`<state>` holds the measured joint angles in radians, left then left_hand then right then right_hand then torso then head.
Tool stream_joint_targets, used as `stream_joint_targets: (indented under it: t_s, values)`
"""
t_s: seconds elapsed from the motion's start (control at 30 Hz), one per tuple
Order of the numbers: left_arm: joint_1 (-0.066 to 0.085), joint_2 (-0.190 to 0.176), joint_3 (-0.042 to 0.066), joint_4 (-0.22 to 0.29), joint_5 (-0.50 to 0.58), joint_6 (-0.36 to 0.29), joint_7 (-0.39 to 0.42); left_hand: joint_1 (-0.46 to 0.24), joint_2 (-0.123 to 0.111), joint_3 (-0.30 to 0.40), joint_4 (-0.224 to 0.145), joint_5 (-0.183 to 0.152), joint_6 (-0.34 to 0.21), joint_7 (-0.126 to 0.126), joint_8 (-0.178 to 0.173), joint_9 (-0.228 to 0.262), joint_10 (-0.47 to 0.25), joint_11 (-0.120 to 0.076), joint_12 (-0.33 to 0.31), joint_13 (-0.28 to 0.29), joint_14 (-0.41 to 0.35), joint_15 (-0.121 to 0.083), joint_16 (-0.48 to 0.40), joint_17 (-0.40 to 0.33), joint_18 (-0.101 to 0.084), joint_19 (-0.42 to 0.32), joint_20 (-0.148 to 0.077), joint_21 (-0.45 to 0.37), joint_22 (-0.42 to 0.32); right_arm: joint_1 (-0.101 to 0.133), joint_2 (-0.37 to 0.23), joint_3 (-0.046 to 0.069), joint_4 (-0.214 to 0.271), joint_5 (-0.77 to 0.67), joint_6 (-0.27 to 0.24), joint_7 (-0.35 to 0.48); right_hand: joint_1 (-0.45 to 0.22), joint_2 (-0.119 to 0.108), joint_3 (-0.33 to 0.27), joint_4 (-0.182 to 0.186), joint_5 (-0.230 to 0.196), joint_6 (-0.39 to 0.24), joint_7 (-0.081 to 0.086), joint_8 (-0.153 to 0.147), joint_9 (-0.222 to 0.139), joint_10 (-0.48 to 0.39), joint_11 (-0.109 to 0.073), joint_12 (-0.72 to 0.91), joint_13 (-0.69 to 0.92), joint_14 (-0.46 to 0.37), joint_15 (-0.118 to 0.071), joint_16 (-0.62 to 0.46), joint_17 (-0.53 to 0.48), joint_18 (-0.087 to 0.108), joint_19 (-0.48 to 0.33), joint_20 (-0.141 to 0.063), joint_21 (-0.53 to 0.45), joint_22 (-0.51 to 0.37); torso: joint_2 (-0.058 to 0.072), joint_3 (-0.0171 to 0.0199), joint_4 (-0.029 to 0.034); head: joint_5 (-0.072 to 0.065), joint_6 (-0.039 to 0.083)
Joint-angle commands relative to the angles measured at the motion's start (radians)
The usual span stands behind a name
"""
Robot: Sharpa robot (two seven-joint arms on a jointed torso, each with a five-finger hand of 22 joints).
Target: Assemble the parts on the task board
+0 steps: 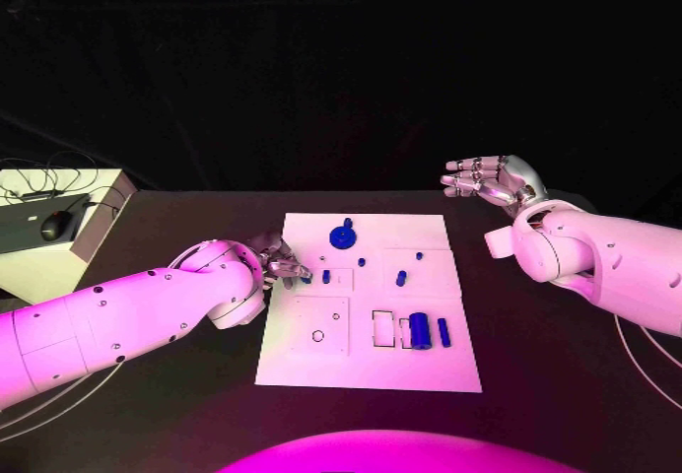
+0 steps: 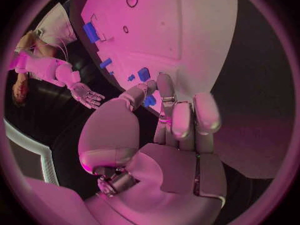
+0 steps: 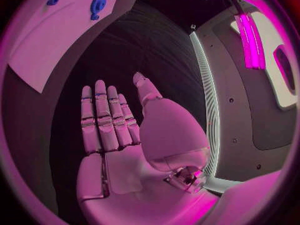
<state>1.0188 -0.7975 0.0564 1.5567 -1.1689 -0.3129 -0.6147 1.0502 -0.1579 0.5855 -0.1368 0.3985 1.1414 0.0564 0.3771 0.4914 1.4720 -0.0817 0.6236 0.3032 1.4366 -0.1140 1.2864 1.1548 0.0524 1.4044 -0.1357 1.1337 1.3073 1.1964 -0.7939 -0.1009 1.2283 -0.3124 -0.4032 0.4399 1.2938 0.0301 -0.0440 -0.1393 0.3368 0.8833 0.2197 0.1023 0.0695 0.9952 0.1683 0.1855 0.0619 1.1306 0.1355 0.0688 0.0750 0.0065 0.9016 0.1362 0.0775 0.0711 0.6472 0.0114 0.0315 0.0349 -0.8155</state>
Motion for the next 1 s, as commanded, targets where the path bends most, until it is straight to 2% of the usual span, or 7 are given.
stream_joint_targets:
  t_s: [0.03, 0.5, 0.77, 1.0]
  values:
    - [-0.001, -0.003, 0.0, 0.011, -0.003, -0.032, 0.015, 0.018, 0.027, 0.026, -0.017, 0.003, 0.1, -0.095, 0.004, 0.127, 0.042, -0.012, 0.006, -0.002, 0.002, -0.007, 0.003, 0.001, -0.01, 0.0, -0.004, 0.007, 0.017, 0.0, -0.001, 0.001, 0.0, -0.005, 0.012, 0.008, -0.004, 0.003, 0.003, 0.001, 0.005, -0.002, 0.006, -0.004, 0.0, -0.002, 0.0, -0.001, -0.002, -0.004, 0.001, -0.004, -0.001, -0.006, -0.009, 0.002, -0.002, 0.0, 0.0, -0.0004, 0.0, 0.0, 0.001]
    - [-0.006, -0.031, -0.001, 0.041, 0.003, -0.133, 0.038, 0.016, 0.026, 0.03, -0.019, 0.003, 0.101, -0.096, 0.006, 0.128, 0.043, -0.013, 0.009, -0.003, 0.002, -0.009, 0.004, 0.001, -0.01, 0.003, -0.006, 0.01, 0.019, 0.0, -0.003, 0.001, 0.0, -0.005, 0.012, 0.007, -0.004, 0.004, 0.002, 0.002, 0.006, -0.001, 0.006, -0.004, 0.0, -0.001, -0.001, 0.0, -0.002, -0.004, 0.0, -0.004, -0.001, -0.006, -0.009, 0.001, -0.002, 0.0, -0.001, 0.0001, 0.0017, 0.001, -0.002]
    - [-0.017, -0.024, -0.003, 0.033, 0.004, -0.156, 0.043, 0.015, 0.026, 0.032, -0.019, 0.003, 0.101, -0.096, 0.007, 0.128, 0.043, -0.013, 0.01, -0.004, 0.002, -0.009, 0.004, 0.0, -0.009, 0.003, -0.006, 0.01, 0.019, 0.0, -0.002, 0.001, 0.001, -0.005, 0.012, 0.007, -0.004, 0.004, 0.002, 0.002, 0.006, -0.001, 0.006, -0.004, 0.0, -0.001, -0.001, 0.0, -0.002, -0.004, 0.0, -0.004, -0.001, -0.006, -0.009, 0.001, -0.002, 0.0, 0.001, -0.0003, -0.0009, 0.003, -0.002]
    - [-0.02, -0.014, -0.007, 0.023, 0.005, -0.159, 0.044, 0.015, 0.026, 0.032, -0.019, 0.003, 0.101, -0.096, 0.007, 0.128, 0.043, -0.013, 0.01, -0.004, 0.002, -0.009, 0.004, 0.0, -0.009, 0.003, -0.006, 0.01, 0.019, 0.0, -0.003, 0.001, 0.002, -0.005, 0.013, 0.007, -0.004, 0.004, 0.002, 0.002, 0.006, -0.001, 0.006, -0.004, 0.0, -0.001, -0.001, 0.0, -0.002, -0.004, 0.0, -0.004, -0.001, -0.006, -0.009, 0.001, -0.002, 0.0, 0.001, -0.0003, -0.0006, 0.002, -0.004]
